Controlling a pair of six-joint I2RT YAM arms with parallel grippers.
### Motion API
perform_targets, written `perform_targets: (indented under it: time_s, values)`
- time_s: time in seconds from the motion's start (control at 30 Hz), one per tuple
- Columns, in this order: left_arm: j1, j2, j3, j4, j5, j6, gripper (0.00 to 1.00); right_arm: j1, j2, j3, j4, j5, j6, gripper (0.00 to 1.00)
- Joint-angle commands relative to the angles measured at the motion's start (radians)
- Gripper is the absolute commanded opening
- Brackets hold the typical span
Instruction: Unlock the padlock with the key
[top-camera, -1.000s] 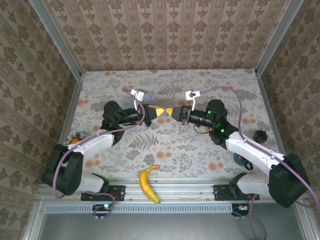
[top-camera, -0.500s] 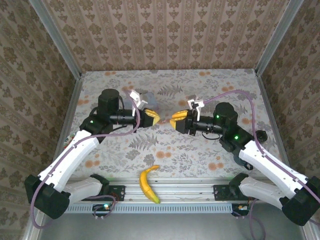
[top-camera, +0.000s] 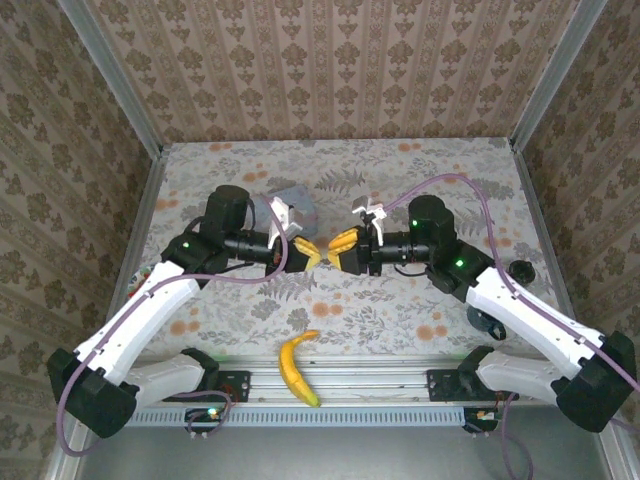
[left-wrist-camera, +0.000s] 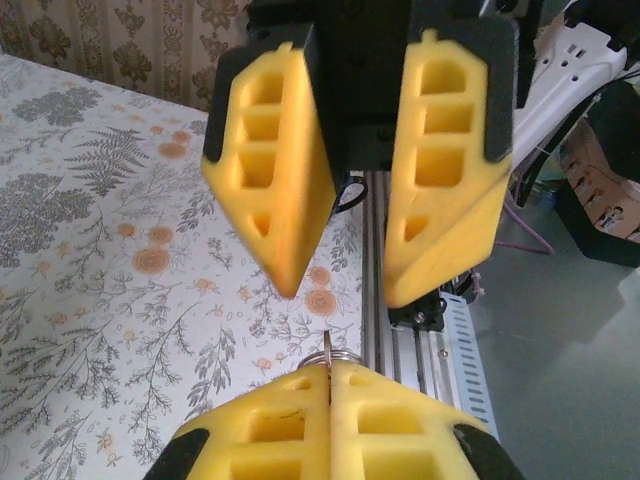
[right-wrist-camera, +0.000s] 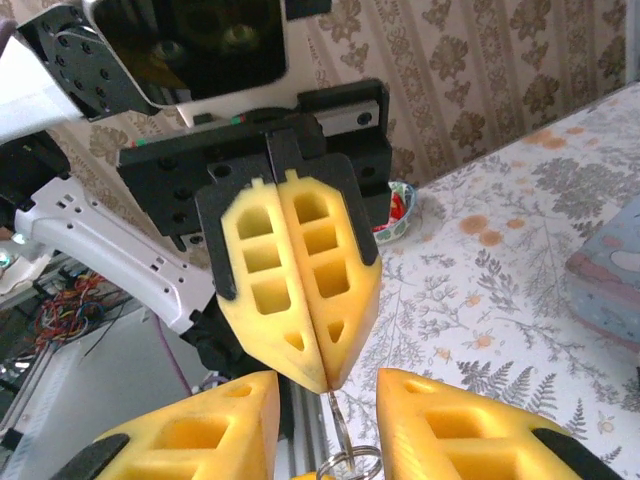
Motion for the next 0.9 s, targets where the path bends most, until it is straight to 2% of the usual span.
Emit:
perform_targets:
  time_s: [0.0,0.37,0.87]
  values:
    - [-0.005,-0.036,-0.006,0.029,0.047,0.027,0.00,0.005,0.019,0.034,-0.007,-0.055,-0.016,0.32]
    - [-0.005,-0.053,-0.022,0.052,0.032,0.024,0.00,0.005,0.029,0.008,0.041,-0.100,0.017,0.27]
    - [-0.005,-0.056,-0.037,0.102,0.032,-0.017,0.00,0.007,0.042,-0.020,0.111,-0.137,0.063,0.26]
